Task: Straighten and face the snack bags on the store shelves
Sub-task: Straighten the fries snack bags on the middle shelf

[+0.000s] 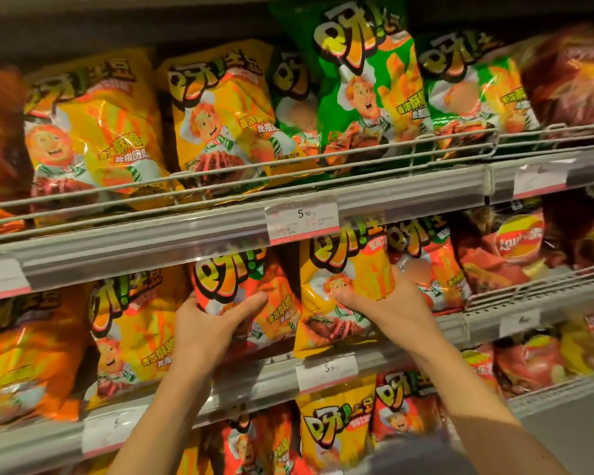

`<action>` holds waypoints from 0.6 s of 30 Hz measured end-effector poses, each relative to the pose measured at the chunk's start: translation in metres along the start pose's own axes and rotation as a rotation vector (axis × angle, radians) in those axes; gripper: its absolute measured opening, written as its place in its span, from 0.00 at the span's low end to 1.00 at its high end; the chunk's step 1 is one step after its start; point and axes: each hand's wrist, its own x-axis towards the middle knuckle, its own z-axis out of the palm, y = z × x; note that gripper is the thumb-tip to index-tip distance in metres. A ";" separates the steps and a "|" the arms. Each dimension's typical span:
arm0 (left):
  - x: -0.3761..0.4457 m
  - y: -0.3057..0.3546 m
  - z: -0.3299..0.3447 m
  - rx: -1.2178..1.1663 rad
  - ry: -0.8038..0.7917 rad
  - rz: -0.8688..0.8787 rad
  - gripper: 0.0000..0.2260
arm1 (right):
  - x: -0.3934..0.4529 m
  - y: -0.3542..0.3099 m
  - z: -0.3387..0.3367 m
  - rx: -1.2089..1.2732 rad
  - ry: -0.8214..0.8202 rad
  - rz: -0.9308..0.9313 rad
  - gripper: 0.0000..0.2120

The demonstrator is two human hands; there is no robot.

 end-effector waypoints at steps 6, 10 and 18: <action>-0.003 0.004 0.002 -0.033 -0.066 -0.026 0.21 | -0.020 -0.013 -0.020 -0.011 -0.059 0.114 0.21; -0.002 0.005 0.020 -0.067 -0.103 -0.053 0.22 | -0.036 -0.011 -0.051 -0.009 0.003 0.163 0.20; -0.007 0.014 0.072 -0.076 -0.205 -0.058 0.29 | -0.056 -0.003 -0.105 -0.021 0.136 0.217 0.25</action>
